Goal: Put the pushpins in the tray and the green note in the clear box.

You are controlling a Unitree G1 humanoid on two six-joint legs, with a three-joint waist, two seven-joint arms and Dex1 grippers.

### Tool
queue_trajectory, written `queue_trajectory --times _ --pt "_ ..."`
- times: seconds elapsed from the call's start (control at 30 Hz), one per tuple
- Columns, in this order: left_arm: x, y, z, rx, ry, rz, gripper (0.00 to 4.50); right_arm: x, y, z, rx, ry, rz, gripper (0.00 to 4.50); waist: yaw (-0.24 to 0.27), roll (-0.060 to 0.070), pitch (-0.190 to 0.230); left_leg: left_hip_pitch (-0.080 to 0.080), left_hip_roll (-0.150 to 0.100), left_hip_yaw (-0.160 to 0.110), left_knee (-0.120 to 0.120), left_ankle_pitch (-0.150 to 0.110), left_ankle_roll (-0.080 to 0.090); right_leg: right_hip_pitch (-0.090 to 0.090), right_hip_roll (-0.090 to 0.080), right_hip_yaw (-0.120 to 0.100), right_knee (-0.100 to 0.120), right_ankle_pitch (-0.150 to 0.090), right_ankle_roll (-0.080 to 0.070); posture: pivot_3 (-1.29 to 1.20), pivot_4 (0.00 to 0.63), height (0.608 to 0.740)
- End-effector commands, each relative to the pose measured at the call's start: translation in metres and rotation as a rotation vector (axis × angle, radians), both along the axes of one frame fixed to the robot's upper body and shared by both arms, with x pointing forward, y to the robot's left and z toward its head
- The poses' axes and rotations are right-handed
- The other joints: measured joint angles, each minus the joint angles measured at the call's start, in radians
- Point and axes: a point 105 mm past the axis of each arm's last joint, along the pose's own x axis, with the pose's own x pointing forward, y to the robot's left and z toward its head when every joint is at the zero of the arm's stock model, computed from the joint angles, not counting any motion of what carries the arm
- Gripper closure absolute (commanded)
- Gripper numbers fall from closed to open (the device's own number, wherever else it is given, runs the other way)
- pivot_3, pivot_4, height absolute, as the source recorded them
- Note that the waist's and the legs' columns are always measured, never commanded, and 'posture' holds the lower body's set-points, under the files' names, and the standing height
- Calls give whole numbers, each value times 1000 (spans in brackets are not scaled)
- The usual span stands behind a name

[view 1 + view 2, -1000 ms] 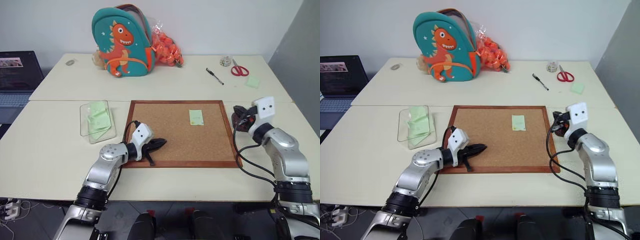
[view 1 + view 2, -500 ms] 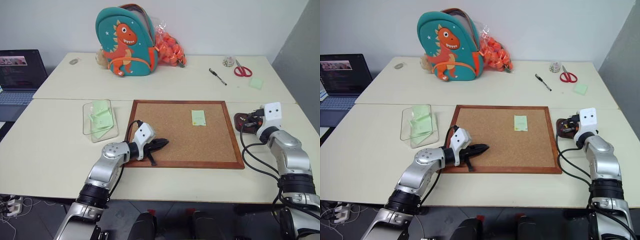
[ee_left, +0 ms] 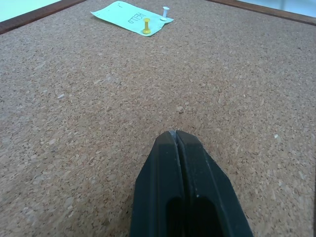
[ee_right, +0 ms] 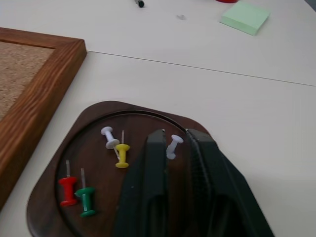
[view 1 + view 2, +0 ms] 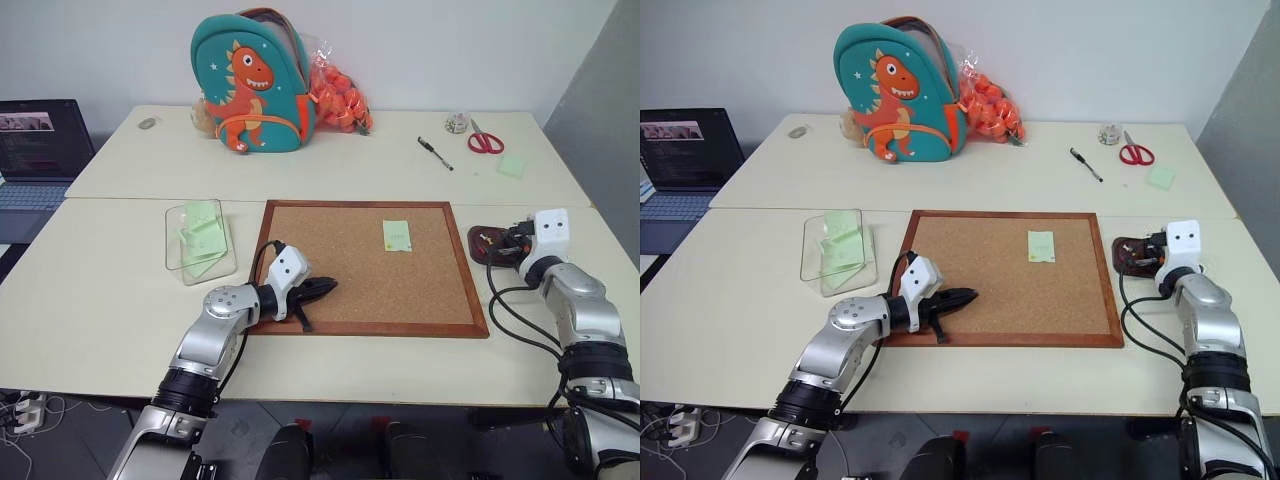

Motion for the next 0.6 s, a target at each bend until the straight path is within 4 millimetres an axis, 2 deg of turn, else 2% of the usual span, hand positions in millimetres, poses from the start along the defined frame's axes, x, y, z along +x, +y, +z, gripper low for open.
queue_trajectory --times 0.03,0.17,0.23,0.43,0.47,0.53,0.6 --pt "-7 -2 -16 31 59 -13 4500 2 -8 20 -7 -68 -19 2826 0 0 0 0 0 0 0 0 0 0 0 0 0 0 0 0 150 740" --pt "-6 -2 -16 31 58 -13 4500 1 -8 20 0 -64 -14 1965 0 0 0 0 0 0 0 0 0 0 0 0 0 0 0 0 150 740" --pt "-6 -2 -16 30 57 -13 4500 0 -8 23 -3 -78 -10 1686 0 0 0 0 0 0 0 0 0 0 0 0 0 0 0 0 150 740" --pt "-6 -1 -16 29 55 -5 4500 -10 -10 57 -38 -204 -36 464 1 0 0 0 0 0 0 0 0 0 0 0 0 0 0 0 150 740" --pt "-6 0 -16 29 56 -3 4500 -14 -7 63 -36 -221 -28 297 1 1 0 0 0 -1 0 0 0 0 0 0 0 0 0 0 150 740" --pt "-7 0 -17 29 56 -2 4500 -20 6 68 -20 -231 23 297 1 1 -1 -1 1 -1 0 0 0 0 0 0 0 0 0 0 150 740" --pt "-7 1 -18 30 58 -1 4500 -27 34 69 29 -225 151 297 1 2 -1 0 1 -1 0 0 0 0 0 0 0 0 0 0 150 740"
